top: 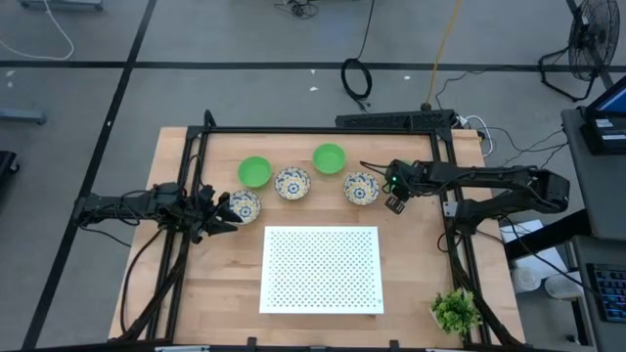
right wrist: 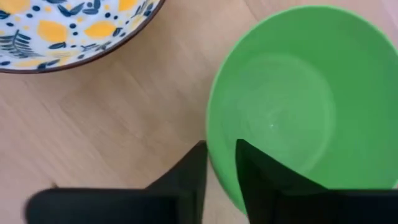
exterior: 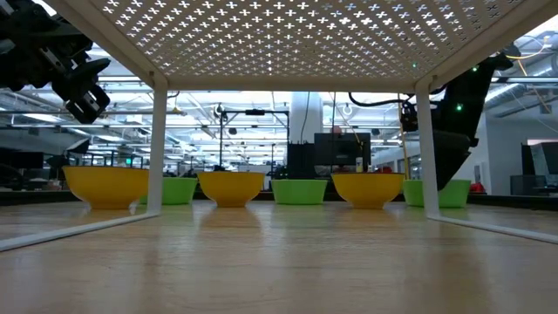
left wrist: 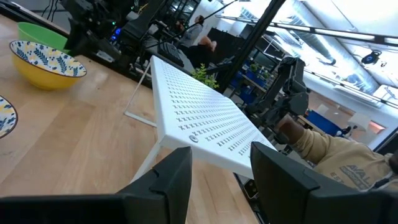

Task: Pick & Place Mini bowls
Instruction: Put the right green bowl on the shelf

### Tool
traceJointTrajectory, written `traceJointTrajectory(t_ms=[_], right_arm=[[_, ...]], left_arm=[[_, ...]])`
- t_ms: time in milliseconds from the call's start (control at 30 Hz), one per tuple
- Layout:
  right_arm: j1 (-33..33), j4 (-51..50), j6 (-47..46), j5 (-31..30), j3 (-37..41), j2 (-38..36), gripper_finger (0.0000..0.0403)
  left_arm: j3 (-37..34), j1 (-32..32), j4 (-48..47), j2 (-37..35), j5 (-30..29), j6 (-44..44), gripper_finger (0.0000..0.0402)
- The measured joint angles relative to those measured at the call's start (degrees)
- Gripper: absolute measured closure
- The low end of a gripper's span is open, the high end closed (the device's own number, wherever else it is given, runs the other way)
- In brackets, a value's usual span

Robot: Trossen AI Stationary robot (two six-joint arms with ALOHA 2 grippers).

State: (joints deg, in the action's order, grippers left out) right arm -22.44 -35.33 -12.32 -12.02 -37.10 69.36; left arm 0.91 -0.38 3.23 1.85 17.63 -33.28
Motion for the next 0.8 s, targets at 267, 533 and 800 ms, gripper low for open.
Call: traceJointTrajectory(t_ms=[267,533,800], right_arm=[[0.0,-0.1,1.5,-0.1,0.0,-1.8,0.0395],[0.1,-1.0,2.6,-0.1,-0.1,-10.5,0.0401],[6.2,-2.8,2.5,0.1,-4.6,-21.3,0.0401]], left_arm=[[0.0,0.0,0.0,0.0,0.0,0.0,0.0236],[0.0,0.0,0.0,0.0,0.0,0.0,0.0236],[0.0,0.0,0.0,0.0,0.0,0.0,0.0236]])
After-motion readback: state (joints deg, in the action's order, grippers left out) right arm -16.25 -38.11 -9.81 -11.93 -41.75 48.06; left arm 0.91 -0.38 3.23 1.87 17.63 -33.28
